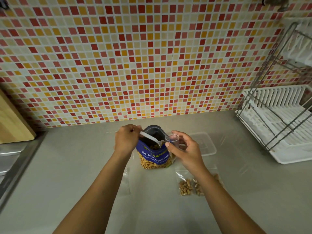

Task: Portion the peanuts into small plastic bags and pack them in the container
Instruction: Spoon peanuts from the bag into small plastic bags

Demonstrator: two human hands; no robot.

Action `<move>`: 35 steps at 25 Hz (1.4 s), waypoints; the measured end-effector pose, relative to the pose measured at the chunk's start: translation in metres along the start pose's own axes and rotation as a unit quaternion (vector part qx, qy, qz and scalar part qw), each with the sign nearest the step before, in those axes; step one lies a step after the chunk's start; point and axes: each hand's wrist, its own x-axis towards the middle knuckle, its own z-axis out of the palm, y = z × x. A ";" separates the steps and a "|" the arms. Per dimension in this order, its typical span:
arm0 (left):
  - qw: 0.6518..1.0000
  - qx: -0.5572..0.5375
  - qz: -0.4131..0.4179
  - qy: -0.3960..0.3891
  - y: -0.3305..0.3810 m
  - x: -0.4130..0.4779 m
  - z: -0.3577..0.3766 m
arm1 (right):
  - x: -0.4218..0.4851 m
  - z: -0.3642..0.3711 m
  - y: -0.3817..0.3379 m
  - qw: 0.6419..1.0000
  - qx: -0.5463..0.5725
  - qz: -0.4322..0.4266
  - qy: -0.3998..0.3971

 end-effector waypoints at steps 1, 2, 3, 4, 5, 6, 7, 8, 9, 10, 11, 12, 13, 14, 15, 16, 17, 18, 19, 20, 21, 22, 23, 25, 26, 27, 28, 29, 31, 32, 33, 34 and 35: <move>1.000 -0.021 -0.007 -0.001 0.001 0.000 -0.003 | -0.001 0.000 0.001 1.000 0.012 0.003 0.007; 0.999 -0.040 -0.016 -0.002 0.002 0.000 -0.005 | -0.001 -0.001 0.001 1.000 0.019 0.003 0.015; 0.998 -0.058 -0.024 -0.006 0.002 0.000 -0.006 | -0.002 -0.001 0.001 0.999 0.022 0.000 0.026; 0.997 -0.072 -0.030 -0.012 0.001 0.000 -0.007 | -0.002 -0.002 -0.001 0.999 0.024 -0.006 0.035; 0.996 -0.084 -0.035 -0.018 0.001 0.000 -0.007 | -0.002 -0.003 -0.002 0.999 0.025 -0.012 0.044; 0.995 -0.091 -0.039 -0.022 0.000 0.000 -0.008 | -0.002 -0.005 -0.004 0.998 0.027 -0.017 0.051; 0.994 -0.095 -0.045 -0.024 0.000 0.001 -0.009 | -0.002 -0.006 -0.005 0.998 0.029 -0.021 0.057; 0.994 -0.098 -0.050 -0.025 0.000 0.002 -0.011 | -0.002 -0.008 -0.007 0.997 0.031 -0.022 0.062; 0.993 -0.100 -0.055 -0.023 -0.001 0.003 -0.012 | -0.001 -0.009 -0.009 0.997 0.034 -0.022 0.068; 0.993 -0.103 -0.059 -0.021 -0.001 0.003 -0.014 | 0.000 -0.009 -0.010 0.996 0.035 -0.023 0.074; 0.992 -0.107 -0.062 -0.018 -0.002 0.004 -0.016 | 0.001 -0.010 -0.011 0.996 0.034 -0.025 0.078; 0.991 -0.114 -0.067 -0.017 -0.002 0.005 -0.017 | 0.001 -0.010 -0.012 0.996 0.028 -0.029 0.081; 0.990 -0.121 -0.074 -0.018 -0.003 0.005 -0.019 | 0.001 -0.010 -0.013 0.996 0.020 -0.034 0.082; 0.988 -0.128 -0.080 -0.018 -0.005 0.005 -0.021 | 0.001 -0.009 -0.013 0.996 0.013 -0.039 0.083; 0.988 -0.131 -0.085 -0.017 -0.006 0.005 -0.024 | 0.001 -0.008 -0.013 0.995 0.008 -0.045 0.084; 0.987 -0.133 -0.087 -0.014 -0.008 0.005 -0.026 | 0.001 -0.007 -0.013 0.995 0.001 -0.050 0.084; 0.987 -0.136 -0.087 -0.009 -0.010 0.006 -0.028 | 0.000 -0.006 -0.014 0.995 -0.008 -0.058 0.082; 0.986 -0.139 -0.087 -0.004 -0.012 0.006 -0.031 | 0.000 -0.004 -0.014 0.995 -0.018 -0.068 0.077; 0.986 -0.142 -0.086 0.002 -0.013 0.007 -0.035 | 0.000 -0.002 -0.015 0.994 -0.034 -0.078 0.070; 0.986 -0.144 -0.086 0.007 -0.014 0.008 -0.039 | 0.000 -0.001 -0.016 0.993 -0.056 -0.088 0.062; 0.986 -0.146 -0.083 0.012 -0.014 0.009 -0.043 | 0.001 0.001 -0.016 0.990 -0.087 -0.099 0.055; 0.985 -0.150 -0.079 0.017 -0.014 0.010 -0.047 | 0.003 0.003 -0.016 0.986 -0.120 -0.109 0.047; 0.985 -0.155 -0.075 0.021 -0.013 0.010 -0.051 | 0.005 0.005 -0.016 0.981 -0.151 -0.116 0.040; 0.982 -0.173 -0.071 0.030 -0.009 0.011 -0.059 | 0.009 0.009 -0.016 0.972 -0.200 -0.120 0.030; 0.980 -0.185 -0.072 0.035 -0.007 0.011 -0.062 | 0.011 0.012 -0.017 0.968 -0.218 -0.121 0.028; 0.977 -0.194 -0.074 0.038 -0.004 0.011 -0.065 | 0.012 0.013 -0.017 0.965 -0.231 -0.123 0.026; 0.977 -0.198 -0.075 0.037 -0.001 0.010 -0.067 | 0.014 0.015 -0.019 0.963 -0.238 -0.126 0.024; 0.977 -0.197 -0.075 0.032 0.002 0.011 -0.069 | 0.015 0.016 -0.019 0.962 -0.241 -0.128 0.022; 0.981 -0.181 -0.064 0.026 0.009 0.009 -0.069 | 0.016 0.018 -0.021 0.962 -0.239 -0.131 0.019; 0.984 -0.171 -0.053 0.024 0.014 0.009 -0.068 | 0.016 0.018 -0.022 0.962 -0.238 -0.132 0.017; 0.987 -0.157 -0.038 0.021 0.019 0.009 -0.066 | 0.016 0.018 -0.022 0.962 -0.239 -0.134 0.016; 0.990 -0.139 -0.016 0.020 0.025 0.009 -0.065 | 0.016 0.018 -0.023 0.961 -0.240 -0.135 0.017; 0.993 -0.116 0.017 0.018 0.032 0.009 -0.063 | 0.016 0.018 -0.024 0.960 -0.242 -0.136 0.020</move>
